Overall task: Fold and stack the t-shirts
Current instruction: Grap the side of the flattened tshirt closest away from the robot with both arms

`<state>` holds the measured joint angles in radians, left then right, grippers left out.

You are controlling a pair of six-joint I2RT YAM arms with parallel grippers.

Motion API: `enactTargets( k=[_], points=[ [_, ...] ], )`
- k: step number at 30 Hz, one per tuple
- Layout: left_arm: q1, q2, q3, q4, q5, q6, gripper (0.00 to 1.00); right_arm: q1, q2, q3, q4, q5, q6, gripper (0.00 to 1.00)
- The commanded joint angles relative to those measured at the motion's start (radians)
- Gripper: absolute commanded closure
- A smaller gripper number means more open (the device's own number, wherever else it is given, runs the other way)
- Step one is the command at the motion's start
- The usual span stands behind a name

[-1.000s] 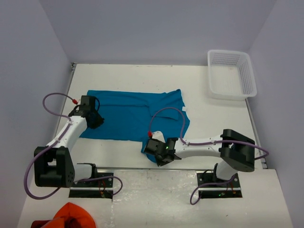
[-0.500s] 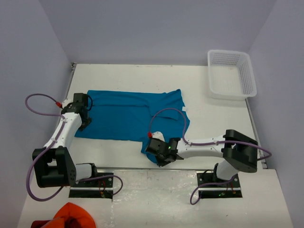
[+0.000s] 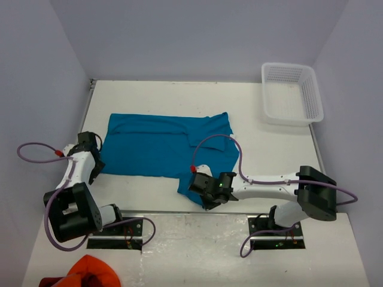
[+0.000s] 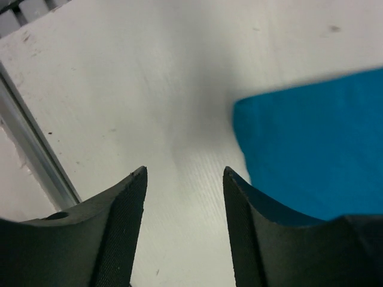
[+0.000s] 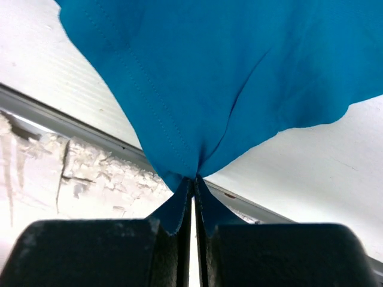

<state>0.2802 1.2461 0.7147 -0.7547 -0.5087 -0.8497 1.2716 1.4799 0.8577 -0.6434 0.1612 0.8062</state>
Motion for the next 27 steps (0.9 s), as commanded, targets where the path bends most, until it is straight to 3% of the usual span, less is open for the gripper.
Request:
enactTargets(
  k=[1, 11, 27],
  points=[
    [0.103, 0.013, -0.026, 0.100, 0.084, 0.066, 0.48, 0.000, -0.059, 0.011, -0.027, -0.015, 0.022, 1.00],
    [0.188, 0.065, 0.038, 0.161, 0.168, 0.150, 0.62, 0.002, -0.087, -0.026, -0.009, -0.034, 0.042, 1.00],
    [0.191, 0.219, 0.094, 0.236, 0.229, 0.159, 0.62, 0.002, -0.075, -0.040, 0.014, -0.051, 0.060, 1.00]
  ],
)
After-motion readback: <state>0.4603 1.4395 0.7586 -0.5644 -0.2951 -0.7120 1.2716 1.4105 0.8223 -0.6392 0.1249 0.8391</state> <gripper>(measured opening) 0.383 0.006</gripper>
